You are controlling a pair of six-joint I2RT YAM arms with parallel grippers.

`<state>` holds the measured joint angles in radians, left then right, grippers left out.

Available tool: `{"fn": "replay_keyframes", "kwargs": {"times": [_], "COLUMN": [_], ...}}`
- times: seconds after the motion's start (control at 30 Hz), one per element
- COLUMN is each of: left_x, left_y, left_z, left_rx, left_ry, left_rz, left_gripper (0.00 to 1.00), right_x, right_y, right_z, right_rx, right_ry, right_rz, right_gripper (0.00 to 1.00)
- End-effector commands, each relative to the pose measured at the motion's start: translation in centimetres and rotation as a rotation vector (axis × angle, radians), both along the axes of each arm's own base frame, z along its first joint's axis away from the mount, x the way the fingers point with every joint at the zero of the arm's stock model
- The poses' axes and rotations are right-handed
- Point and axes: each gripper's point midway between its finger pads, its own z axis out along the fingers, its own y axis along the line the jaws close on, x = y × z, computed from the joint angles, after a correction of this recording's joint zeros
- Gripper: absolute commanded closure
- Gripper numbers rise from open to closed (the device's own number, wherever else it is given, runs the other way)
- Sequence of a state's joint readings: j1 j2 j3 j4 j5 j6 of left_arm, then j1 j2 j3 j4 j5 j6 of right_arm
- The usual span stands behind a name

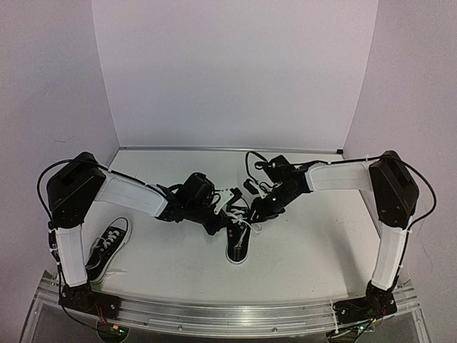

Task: Tie the shoes

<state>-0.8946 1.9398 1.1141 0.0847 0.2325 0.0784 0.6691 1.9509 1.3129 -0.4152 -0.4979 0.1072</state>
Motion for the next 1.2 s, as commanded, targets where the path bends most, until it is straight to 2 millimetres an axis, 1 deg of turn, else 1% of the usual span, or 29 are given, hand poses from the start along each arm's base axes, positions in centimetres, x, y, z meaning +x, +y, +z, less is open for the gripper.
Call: {"fn": "replay_keyframes", "kwargs": {"times": [0.0,0.2,0.27,0.4,0.57,0.63,0.7,0.8,1.07,1.17], "left_x": [0.8,1.0,1.1,1.4,2.1,2.1,2.0,2.1,4.2,4.9], "left_y": [-0.1,0.2,0.5,1.1,2.7,3.1,3.4,3.7,5.5,6.0], "left_z": [3.8,4.2,4.3,4.5,4.6,4.6,4.5,4.4,3.8,3.3], "left_rx": [-0.057,-0.058,-0.056,-0.048,-0.034,-0.033,-0.035,-0.031,0.008,0.039], "left_ry": [-0.054,-0.057,-0.059,-0.065,-0.062,-0.060,-0.055,-0.056,-0.060,-0.058], "left_rz": [0.012,0.018,0.022,0.038,0.077,0.080,0.074,0.080,0.190,0.222], "left_gripper": [1.00,1.00,1.00,1.00,0.99,0.98,1.00,1.00,1.00,0.98], "right_x": [0.6,0.4,0.4,0.5,0.7,0.7,0.6,0.6,0.7,0.7], "right_y": [1.3,1.6,1.7,1.6,1.4,1.3,1.3,1.2,1.2,1.3], "right_z": [0.6,0.3,0.2,0.2,0.2,0.1,0.1,0.2,0.3,0.7], "right_rx": [0.019,0.016,0.011,0.003,-0.011,-0.014,-0.013,-0.013,-0.014,0.000], "right_ry": [-0.019,-0.015,-0.015,-0.020,-0.028,-0.025,-0.023,-0.024,-0.023,-0.020], "right_rz": [0.012,0.027,0.030,0.026,0.013,0.009,0.007,0.004,-0.009,-0.013], "right_gripper": [0.73,0.69,0.69,0.74,0.82,0.83,0.84,0.84,0.83,0.85]}}
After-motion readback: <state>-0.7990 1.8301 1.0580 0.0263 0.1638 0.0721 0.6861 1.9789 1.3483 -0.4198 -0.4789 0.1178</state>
